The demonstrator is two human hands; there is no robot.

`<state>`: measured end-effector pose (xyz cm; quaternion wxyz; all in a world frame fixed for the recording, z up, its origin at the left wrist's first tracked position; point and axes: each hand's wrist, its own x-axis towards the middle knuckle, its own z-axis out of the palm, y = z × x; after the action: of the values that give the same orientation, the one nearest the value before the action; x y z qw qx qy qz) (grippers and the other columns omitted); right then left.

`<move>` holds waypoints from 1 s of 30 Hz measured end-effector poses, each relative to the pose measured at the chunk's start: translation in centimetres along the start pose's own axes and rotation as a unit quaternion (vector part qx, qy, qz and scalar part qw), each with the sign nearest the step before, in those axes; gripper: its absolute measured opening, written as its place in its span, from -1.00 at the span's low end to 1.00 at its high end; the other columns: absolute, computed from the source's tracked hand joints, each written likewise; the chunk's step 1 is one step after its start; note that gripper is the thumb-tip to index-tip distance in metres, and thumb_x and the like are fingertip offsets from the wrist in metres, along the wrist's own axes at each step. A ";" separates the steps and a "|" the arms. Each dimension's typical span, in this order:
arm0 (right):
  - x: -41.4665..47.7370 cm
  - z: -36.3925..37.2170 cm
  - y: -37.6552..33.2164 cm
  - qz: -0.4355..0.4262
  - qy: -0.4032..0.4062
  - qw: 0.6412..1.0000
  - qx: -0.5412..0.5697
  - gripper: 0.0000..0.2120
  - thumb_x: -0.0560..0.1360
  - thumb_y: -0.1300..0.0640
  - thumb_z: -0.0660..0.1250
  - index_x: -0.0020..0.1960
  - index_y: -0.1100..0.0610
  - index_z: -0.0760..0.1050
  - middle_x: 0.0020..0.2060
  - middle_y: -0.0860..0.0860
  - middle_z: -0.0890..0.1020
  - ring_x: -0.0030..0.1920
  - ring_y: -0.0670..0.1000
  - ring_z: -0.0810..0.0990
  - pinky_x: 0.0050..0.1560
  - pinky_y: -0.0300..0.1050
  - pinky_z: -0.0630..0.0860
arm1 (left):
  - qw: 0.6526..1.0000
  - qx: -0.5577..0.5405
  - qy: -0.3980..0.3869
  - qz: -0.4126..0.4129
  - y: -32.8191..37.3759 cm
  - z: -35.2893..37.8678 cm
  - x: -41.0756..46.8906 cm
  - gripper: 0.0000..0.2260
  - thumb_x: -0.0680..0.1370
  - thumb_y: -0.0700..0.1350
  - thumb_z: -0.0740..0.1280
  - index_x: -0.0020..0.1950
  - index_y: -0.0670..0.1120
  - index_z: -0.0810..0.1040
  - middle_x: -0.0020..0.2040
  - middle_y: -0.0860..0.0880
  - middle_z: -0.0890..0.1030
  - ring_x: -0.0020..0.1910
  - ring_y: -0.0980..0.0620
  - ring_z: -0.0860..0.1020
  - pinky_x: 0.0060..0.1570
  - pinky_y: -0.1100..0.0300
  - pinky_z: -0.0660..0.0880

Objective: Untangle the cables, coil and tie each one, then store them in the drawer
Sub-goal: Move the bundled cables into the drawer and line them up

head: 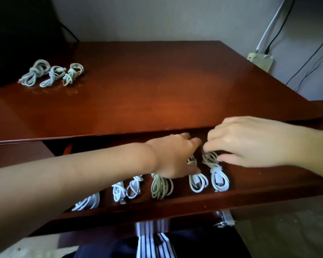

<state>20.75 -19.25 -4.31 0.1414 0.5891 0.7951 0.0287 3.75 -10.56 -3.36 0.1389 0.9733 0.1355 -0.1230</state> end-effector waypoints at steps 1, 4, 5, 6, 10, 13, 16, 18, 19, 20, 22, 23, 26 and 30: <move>0.3 -0.6 -0.1 0.013 0.024 1.000 0.004 -0.88 0.46 0.03 0.27 -0.03 -0.15 0.50 -0.21 -0.14 0.56 -0.22 -0.03 0.54 -0.24 -0.11 0.45 | 1.000 0.022 -0.011 0.007 0.1 -0.4 -0.5 -0.48 0.58 0.16 0.23 0.47 0.00 0.22 0.31 -0.03 0.38 0.22 -0.04 0.44 0.03 0.18 0.38; 1.4 -1.6 -0.7 0.013 0.048 0.999 -0.011 -0.90 0.48 0.01 0.24 -0.06 -0.14 0.51 -0.23 -0.14 0.56 -0.23 -0.03 0.55 -0.25 -0.12 0.45 | 0.998 0.064 -0.023 0.014 -0.2 -1.9 -2.1 -0.57 0.58 0.17 0.20 0.42 0.07 0.30 0.26 0.02 0.46 0.16 0.01 0.48 -0.01 0.19 0.39; 1.8 -2.2 -1.1 0.014 0.055 0.998 -0.016 -0.88 0.49 0.00 0.22 -0.04 -0.15 0.51 -0.22 -0.14 0.57 -0.21 -0.03 0.56 -0.24 -0.12 0.45 | 0.997 0.067 -0.021 0.015 -0.5 -2.4 -2.5 -0.61 0.58 0.17 0.19 0.38 0.09 0.34 0.24 0.03 0.49 0.14 0.02 0.50 0.02 0.17 0.44; 2.2 -2.6 -1.2 0.015 0.070 0.997 -0.025 -0.86 0.50 0.00 0.20 -0.02 -0.15 0.51 -0.21 -0.14 0.57 -0.20 -0.03 0.56 -0.23 -0.11 0.46 | 0.998 0.066 -0.016 0.016 -0.9 -2.9 -3.0 -0.65 0.58 0.17 0.19 0.34 0.11 0.39 0.20 0.05 0.53 0.09 0.05 0.51 0.03 0.17 0.46; 4.4 -4.5 -1.7 -0.013 0.091 0.995 -0.047 -0.85 0.52 0.03 0.18 -0.01 -0.13 0.50 -0.20 -0.11 0.58 -0.20 0.00 0.57 -0.23 -0.08 0.46 | 0.998 0.059 0.022 0.000 -3.2 -5.2 -4.4 -0.69 0.58 0.17 0.19 0.27 0.14 0.47 0.08 0.17 0.57 -0.11 0.22 0.43 -0.20 0.43 0.36; 6.4 -6.4 -2.1 -0.020 0.078 0.996 -0.041 -0.85 0.54 0.02 0.16 -0.01 -0.10 0.50 -0.20 -0.09 0.57 -0.16 0.03 0.58 -0.21 -0.05 0.46 | 0.997 0.039 0.060 -0.031 -5.5 -6.6 -5.5 -0.76 0.56 0.16 0.22 0.13 0.13 0.56 -0.05 0.19 0.58 -0.16 0.26 0.48 -0.18 0.50 0.35; 8.2 -9.0 -2.2 -0.057 0.039 0.997 -0.032 -0.83 0.59 -0.04 0.14 0.09 -0.13 0.47 -0.13 -0.16 0.46 -0.01 -0.05 0.54 0.00 -0.07 0.47 | 0.992 0.024 0.110 -0.059 -8.1 -7.2 -6.5 -0.83 0.55 0.12 0.26 0.00 0.10 0.60 -0.18 0.20 0.56 -0.23 0.30 0.47 -0.22 0.49 0.36; 10.0 -10.5 -2.1 -0.070 0.026 0.996 -0.043 -0.81 0.60 -0.07 0.13 0.15 -0.16 0.45 -0.11 -0.19 0.39 -0.01 -0.09 0.48 0.00 -0.16 0.42 | 0.987 0.035 0.131 -0.083 -10.1 -7.4 -6.9 -0.83 0.55 0.10 0.26 -0.02 0.09 0.60 -0.20 0.18 0.54 -0.22 0.23 0.49 -0.16 0.37 0.44; 11.1 -10.9 -1.9 -0.067 0.025 0.997 -0.038 -0.81 0.60 -0.07 0.14 0.15 -0.15 0.46 -0.12 -0.20 0.38 -0.05 -0.09 0.45 -0.05 -0.20 0.38 | 0.984 0.041 0.142 -0.098 -11.2 -7.5 -6.9 -0.83 0.55 0.10 0.26 -0.02 0.08 0.60 -0.20 0.17 0.54 -0.20 0.19 0.50 -0.11 0.27 0.49; 12.3 -11.1 -1.8 -0.068 0.031 0.997 -0.030 -0.81 0.60 -0.06 0.15 0.14 -0.15 0.48 -0.12 -0.21 0.38 -0.10 -0.12 0.41 -0.08 -0.22 0.33 | 0.980 0.043 0.158 -0.114 -12.4 -7.6 -7.0 -0.83 0.55 0.09 0.27 -0.03 0.07 0.60 -0.19 0.16 0.55 -0.17 0.15 0.52 -0.07 0.19 0.51; 14.6 -11.2 -1.6 -0.067 0.035 0.997 -0.011 -0.82 0.60 -0.04 0.17 0.14 -0.12 0.50 -0.12 -0.22 0.39 -0.11 -0.17 0.35 -0.09 -0.25 0.31 | 0.965 0.033 0.211 -0.149 -15.1 -7.7 -7.0 -0.85 0.55 0.04 0.29 -0.03 0.04 0.62 -0.18 0.13 0.56 -0.15 0.09 0.53 -0.08 0.18 0.49; 15.8 -11.2 -1.5 -0.066 0.034 0.997 -0.001 -0.82 0.60 -0.03 0.18 0.14 -0.11 0.51 -0.11 -0.21 0.40 -0.10 -0.18 0.36 -0.08 -0.25 0.31 | 0.953 0.032 0.252 -0.163 -16.3 -7.8 -6.9 -0.87 0.55 -0.01 0.30 -0.03 0.02 0.63 -0.17 0.10 0.57 -0.13 0.06 0.54 -0.09 0.20 0.46; 18.7 -11.6 -1.2 -0.059 0.045 0.997 0.017 -0.82 0.60 -0.01 0.18 0.13 -0.10 0.52 -0.07 -0.19 0.46 -0.08 -0.16 0.38 -0.07 -0.23 0.34 | 0.914 0.029 0.356 -0.194 -20.1 -8.4 -6.9 -0.83 0.53 -0.19 0.26 0.01 -0.06 0.63 -0.08 0.01 0.56 -0.06 -0.03 0.54 -0.02 0.15 0.47; 22.4 -11.7 -1.1 -0.039 0.097 0.994 0.041 -0.81 0.60 0.01 0.19 0.15 -0.07 0.52 0.05 -0.12 0.54 0.03 -0.08 0.47 -0.01 -0.14 0.44 | 0.883 0.002 0.382 -0.272 -24.7 -9.9 -6.9 -0.75 0.52 -0.25 0.24 0.16 -0.10 0.59 0.13 -0.09 0.54 0.11 -0.08 0.50 0.05 0.11 0.44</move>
<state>10.79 3.01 2.37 0.0405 0.5575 0.8278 0.0475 -8.05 13.66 1.94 0.0356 0.8700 0.4373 0.2248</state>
